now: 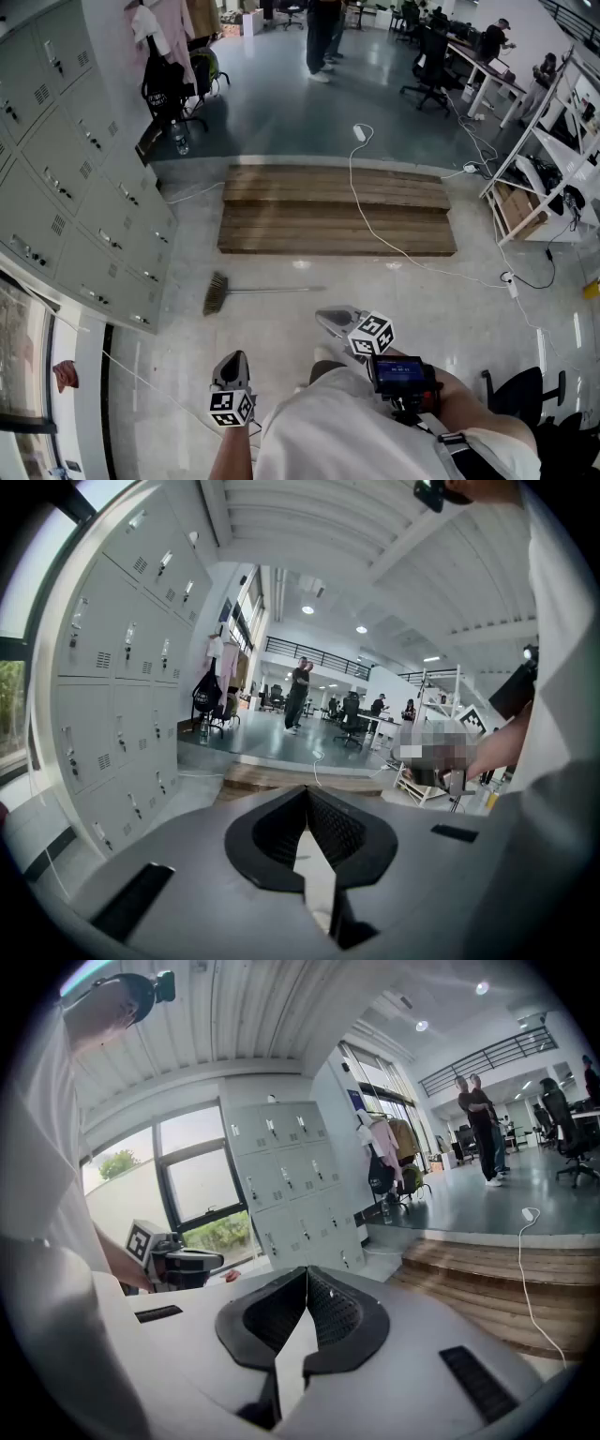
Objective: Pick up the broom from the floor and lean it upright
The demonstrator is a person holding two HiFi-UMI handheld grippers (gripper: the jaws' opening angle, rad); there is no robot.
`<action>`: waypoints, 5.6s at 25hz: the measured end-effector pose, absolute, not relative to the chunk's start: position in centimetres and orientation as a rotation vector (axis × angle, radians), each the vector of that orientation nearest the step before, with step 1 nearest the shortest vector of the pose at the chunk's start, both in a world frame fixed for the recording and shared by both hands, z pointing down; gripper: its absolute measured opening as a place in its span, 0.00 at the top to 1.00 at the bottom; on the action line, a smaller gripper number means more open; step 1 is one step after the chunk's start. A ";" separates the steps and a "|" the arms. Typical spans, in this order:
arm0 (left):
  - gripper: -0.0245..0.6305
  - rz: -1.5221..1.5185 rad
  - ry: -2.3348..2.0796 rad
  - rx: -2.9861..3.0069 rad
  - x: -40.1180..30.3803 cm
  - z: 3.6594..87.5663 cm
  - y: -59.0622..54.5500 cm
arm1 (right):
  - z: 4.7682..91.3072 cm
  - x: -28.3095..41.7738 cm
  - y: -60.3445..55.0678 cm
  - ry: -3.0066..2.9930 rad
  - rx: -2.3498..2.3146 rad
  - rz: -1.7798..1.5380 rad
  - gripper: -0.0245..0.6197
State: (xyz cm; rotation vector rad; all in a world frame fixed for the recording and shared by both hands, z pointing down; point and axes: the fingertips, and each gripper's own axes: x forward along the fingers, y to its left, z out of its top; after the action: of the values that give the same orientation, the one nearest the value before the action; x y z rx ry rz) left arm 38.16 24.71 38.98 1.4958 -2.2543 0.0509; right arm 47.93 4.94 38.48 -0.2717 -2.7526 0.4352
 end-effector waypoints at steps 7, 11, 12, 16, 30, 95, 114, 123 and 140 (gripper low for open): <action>0.95 0.069 -2.267 1.485 33.5 40.0 22.4 | 39.3 41.5 1.4 -2.771 -0.299 0.409 0.94; 0.95 0.091 -2.257 1.471 30.3 40.2 19.7 | 40.0 38.4 -1.3 -2.769 -0.307 0.431 0.94; 0.95 0.090 -2.259 1.479 29.3 40.1 18.4 | 40.2 37.4 -2.6 -2.772 -0.302 0.427 0.94; 0.95 0.088 -2.312 1.497 22.3 38.6 12.8 | 39.5 29.8 -7.3 -2.811 -0.364 0.395 0.94; 0.95 0.222 -2.063 1.664 17.0 38.8 -0.6 | 39.3 24.3 -17.9 -2.795 -0.200 0.545 0.94; 0.95 1.157 -0.938 2.096 17.4 99.7 -15.4 | 84.5 25.3 -30.3 -2.558 0.274 0.634 0.94; 0.95 1.521 -0.623 2.120 20.2 119.7 -17.4 | 94.4 22.7 -36.8 -2.548 0.094 0.297 0.94; 0.78 1.673 -0.489 2.021 21.6 124.1 -17.3 | 97.9 23.0 -38.8 -2.539 0.077 0.255 0.94; 0.85 1.584 -0.585 2.038 19.2 118.0 -18.1 | 93.3 25.2 -40.4 -2.569 0.273 0.355 0.94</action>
State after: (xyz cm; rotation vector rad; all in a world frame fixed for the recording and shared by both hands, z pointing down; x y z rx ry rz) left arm 19.18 -18.12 117.97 2.0383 -0.5851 1.5843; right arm 25.17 -40.44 93.27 0.2728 -2.5689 0.3551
